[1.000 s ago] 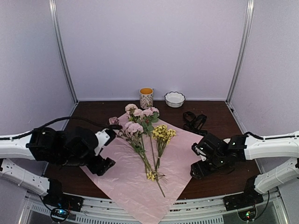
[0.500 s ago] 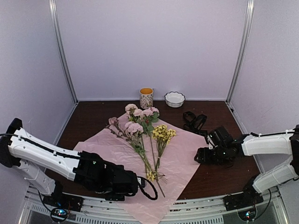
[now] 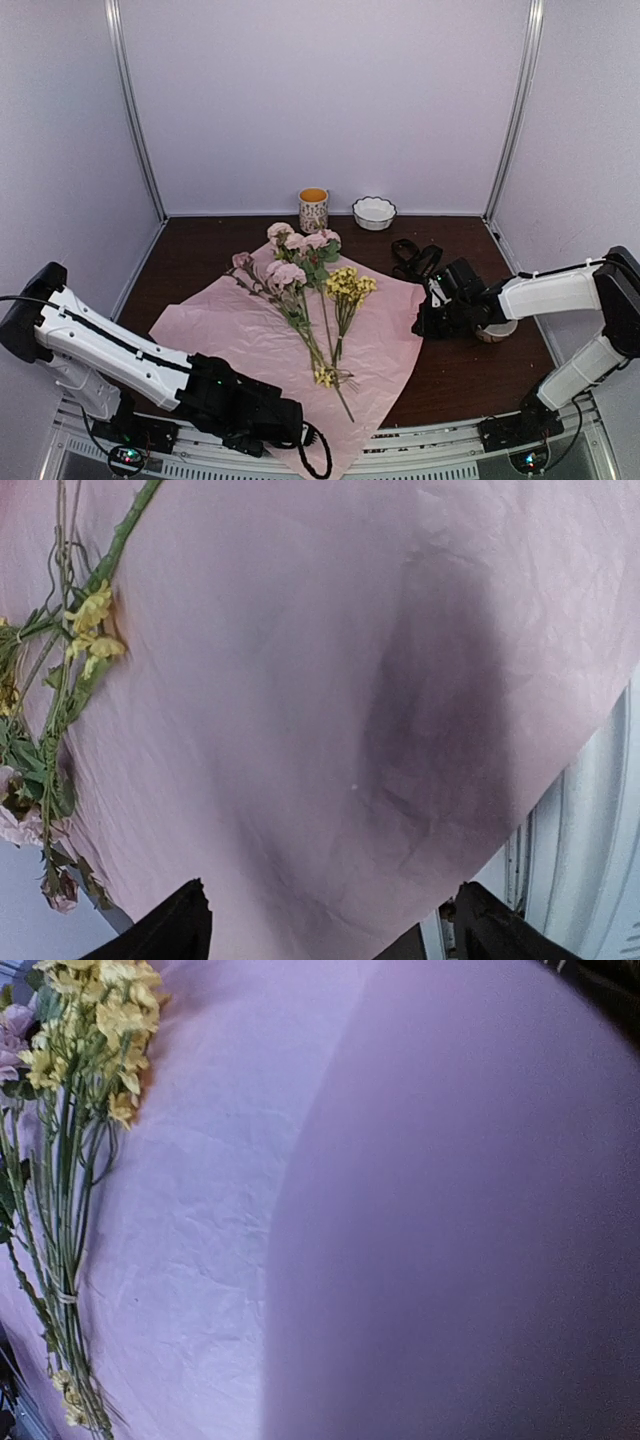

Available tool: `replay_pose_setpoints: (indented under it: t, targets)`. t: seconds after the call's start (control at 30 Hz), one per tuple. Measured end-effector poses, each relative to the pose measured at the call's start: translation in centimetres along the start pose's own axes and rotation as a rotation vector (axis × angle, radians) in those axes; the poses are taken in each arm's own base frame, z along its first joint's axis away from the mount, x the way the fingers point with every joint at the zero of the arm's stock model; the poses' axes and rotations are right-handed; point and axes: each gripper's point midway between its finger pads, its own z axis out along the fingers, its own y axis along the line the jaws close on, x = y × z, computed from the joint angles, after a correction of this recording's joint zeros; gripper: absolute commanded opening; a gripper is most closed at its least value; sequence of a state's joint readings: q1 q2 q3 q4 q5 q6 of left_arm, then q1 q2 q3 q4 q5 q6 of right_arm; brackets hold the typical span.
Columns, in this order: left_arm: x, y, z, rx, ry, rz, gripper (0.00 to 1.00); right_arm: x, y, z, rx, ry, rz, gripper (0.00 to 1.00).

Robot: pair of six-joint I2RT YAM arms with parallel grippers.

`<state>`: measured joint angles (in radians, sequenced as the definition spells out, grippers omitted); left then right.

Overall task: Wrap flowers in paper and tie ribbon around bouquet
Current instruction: Pick up the right corner of the flattened wrapping paper from the center of the board, then place the right corner of the flattened wrapping paper at the center of the board, then pick up the bottom corner of the flattened wrapping paper from the center of the board.

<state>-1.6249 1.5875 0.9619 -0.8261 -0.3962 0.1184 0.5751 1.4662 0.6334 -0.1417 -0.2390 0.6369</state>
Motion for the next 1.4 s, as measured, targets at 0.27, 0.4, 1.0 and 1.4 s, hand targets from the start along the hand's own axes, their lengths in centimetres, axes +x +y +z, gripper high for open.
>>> replay_pose_setpoints:
  t: [0.27,0.4,1.0,1.4]
  targets:
    - [-0.1,-1.7,0.7,0.007,-0.014,0.145,0.88,-3.0,2.4,-2.4,-0.033,-0.063,-0.036,0.0]
    - [0.3,-2.1,1.3,0.005,-0.011,0.197,0.88,-4.4,2.9,-3.1,-0.026,-0.102,-0.047,0.03]
    - [-1.5,-1.5,2.6,-0.116,-0.113,0.199,0.09,-2.0,4.7,-8.5,-0.01,-0.112,-0.236,0.55]
    - [-1.0,1.5,1.7,-0.087,-0.175,0.012,0.0,10.5,15.9,-14.0,-0.437,-0.09,-0.982,0.58]
